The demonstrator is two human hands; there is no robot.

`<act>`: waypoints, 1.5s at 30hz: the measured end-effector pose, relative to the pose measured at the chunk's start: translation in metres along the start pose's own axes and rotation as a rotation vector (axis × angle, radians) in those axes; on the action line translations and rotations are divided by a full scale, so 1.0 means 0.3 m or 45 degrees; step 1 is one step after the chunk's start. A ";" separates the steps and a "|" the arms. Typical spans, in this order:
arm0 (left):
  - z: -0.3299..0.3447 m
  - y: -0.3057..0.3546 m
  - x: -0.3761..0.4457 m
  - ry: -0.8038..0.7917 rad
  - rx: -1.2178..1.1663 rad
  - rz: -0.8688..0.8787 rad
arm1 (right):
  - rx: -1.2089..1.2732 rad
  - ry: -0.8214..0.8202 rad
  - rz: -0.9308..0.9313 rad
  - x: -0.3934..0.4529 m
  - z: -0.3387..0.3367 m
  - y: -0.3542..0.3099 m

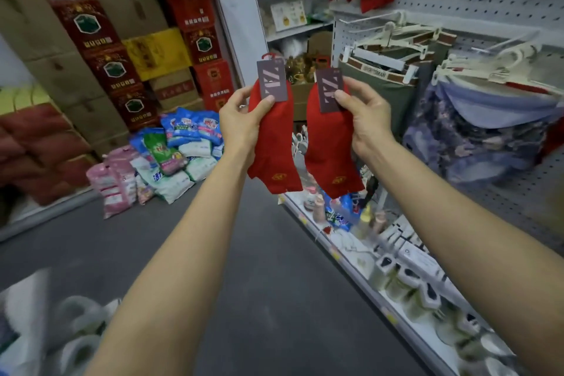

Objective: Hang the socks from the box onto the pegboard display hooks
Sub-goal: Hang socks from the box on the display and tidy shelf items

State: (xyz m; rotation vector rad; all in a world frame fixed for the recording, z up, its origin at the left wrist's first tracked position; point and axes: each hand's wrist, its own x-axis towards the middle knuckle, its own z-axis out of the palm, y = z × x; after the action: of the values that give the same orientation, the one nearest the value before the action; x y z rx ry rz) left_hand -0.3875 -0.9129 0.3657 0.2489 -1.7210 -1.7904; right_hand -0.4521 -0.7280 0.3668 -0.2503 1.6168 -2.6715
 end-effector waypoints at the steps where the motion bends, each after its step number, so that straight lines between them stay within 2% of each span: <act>1: -0.026 -0.004 0.038 0.006 0.001 0.009 | 0.003 0.002 -0.001 0.018 0.038 0.014; 6: -0.129 -0.040 0.232 0.013 -0.032 0.043 | 0.022 -0.003 -0.006 0.119 0.201 0.084; 12: -0.191 -0.131 0.465 0.051 -0.127 -0.026 | 0.004 0.002 0.003 0.301 0.353 0.175; 26: -0.037 -0.282 1.116 0.006 -0.289 -0.120 | -0.002 -0.005 -0.075 0.953 0.530 0.326; 37: 0.068 -0.448 1.642 -0.170 -0.366 -0.167 | -0.010 0.101 -0.169 1.407 0.667 0.435; 45: 0.167 -0.499 2.030 -0.466 -0.348 -0.157 | 0.036 0.355 -0.316 1.683 0.797 0.494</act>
State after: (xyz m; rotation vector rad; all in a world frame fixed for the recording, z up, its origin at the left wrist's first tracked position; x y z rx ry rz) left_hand -0.9364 -1.2181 0.4044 -0.0976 -1.6999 -2.2452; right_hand -0.9279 -1.0530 0.4114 -0.0841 1.7193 -3.0311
